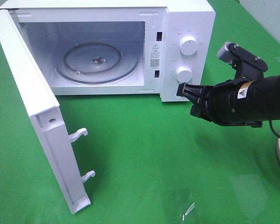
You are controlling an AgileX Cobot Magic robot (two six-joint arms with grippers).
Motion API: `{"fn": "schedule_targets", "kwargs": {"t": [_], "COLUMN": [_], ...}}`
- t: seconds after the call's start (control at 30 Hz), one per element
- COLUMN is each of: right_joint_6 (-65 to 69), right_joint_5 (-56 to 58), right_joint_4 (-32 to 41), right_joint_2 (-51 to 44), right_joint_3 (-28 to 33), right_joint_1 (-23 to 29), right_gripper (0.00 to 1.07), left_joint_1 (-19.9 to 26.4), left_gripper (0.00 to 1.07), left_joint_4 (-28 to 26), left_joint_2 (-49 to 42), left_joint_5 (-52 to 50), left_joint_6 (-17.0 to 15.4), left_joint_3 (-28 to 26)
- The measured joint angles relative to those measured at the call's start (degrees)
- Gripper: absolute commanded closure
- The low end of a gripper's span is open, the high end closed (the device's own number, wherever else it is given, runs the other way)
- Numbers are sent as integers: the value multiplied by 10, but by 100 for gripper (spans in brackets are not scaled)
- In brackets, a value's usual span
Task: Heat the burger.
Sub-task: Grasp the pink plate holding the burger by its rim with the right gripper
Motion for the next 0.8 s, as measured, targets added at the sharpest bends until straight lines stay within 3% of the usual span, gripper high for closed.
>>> {"fn": "schedule_targets", "kwargs": {"t": [0.4,0.47,0.8], "right_joint_6": [-152,-192,-217], "right_joint_5": [221,304,441], "right_joint_4": [-1,-3,-45], "right_joint_2": [-43,-48,-52], "right_joint_3": [-62,-92,-123], "right_joint_1": [0,0,0], "right_gripper": [95,94,88], "left_joint_1": [0,0,0], "left_gripper": [9,9,9], "left_joint_4": [0,0,0], "left_joint_2": [0,0,0], "left_joint_5": [0,0,0], "left_joint_6": [0,0,0], "left_joint_3": [0,0,0]}}
